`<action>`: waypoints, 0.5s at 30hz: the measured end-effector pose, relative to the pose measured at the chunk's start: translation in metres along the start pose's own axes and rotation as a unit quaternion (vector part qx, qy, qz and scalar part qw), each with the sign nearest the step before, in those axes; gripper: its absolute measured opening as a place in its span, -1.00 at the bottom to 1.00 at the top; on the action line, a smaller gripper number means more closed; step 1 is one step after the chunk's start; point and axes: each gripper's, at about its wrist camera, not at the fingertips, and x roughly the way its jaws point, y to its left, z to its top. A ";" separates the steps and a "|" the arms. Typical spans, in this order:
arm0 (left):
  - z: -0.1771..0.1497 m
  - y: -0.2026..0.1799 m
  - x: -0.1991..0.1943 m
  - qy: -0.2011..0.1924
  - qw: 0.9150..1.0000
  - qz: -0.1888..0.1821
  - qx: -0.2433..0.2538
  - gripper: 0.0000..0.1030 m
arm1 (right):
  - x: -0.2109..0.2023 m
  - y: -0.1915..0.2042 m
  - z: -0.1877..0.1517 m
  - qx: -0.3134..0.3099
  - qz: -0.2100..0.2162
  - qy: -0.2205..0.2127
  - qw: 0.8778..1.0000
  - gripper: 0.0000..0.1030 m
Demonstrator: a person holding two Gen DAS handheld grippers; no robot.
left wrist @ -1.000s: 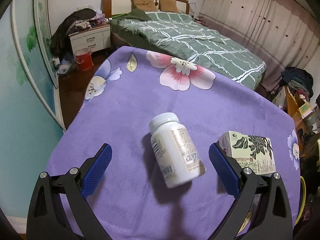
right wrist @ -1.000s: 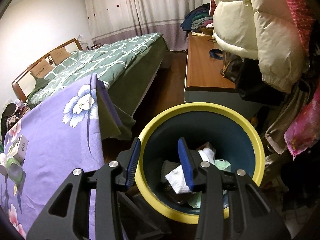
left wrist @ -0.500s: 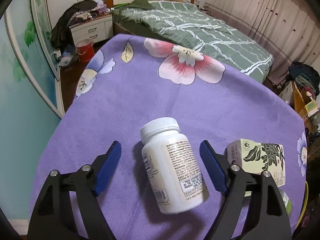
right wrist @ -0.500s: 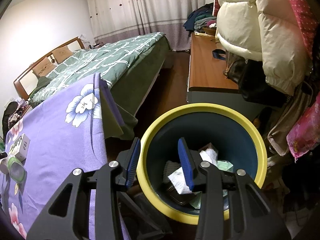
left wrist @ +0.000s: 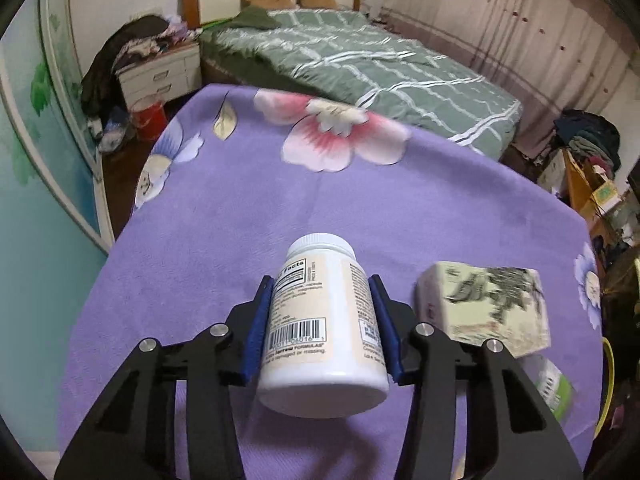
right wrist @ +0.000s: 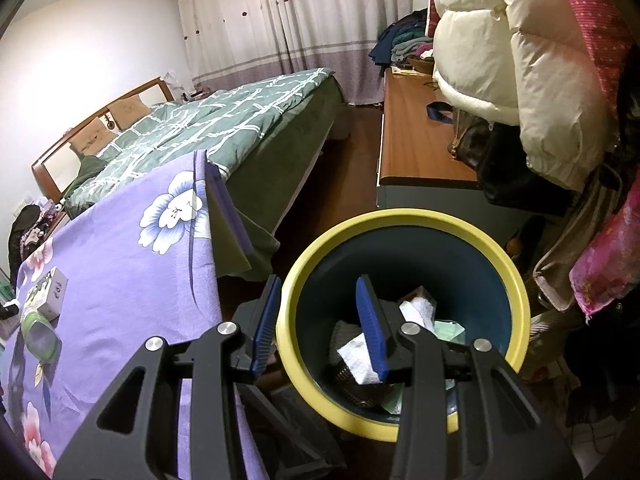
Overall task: Collect trash
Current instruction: 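Move the left gripper to the white pill bottle and grasp it, then carry the pill bottle over the bin and open the left gripper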
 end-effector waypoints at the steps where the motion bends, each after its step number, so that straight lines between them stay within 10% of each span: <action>1: 0.000 -0.004 -0.006 -0.005 1.000 -0.003 0.006 -0.09 | -0.002 -0.001 0.000 0.001 0.000 -0.001 1.000 -0.28; 15: -0.028 -0.117 -0.114 -0.074 0.985 -0.108 0.113 -0.09 | -0.024 -0.026 -0.003 0.019 0.004 -0.020 1.000 -0.28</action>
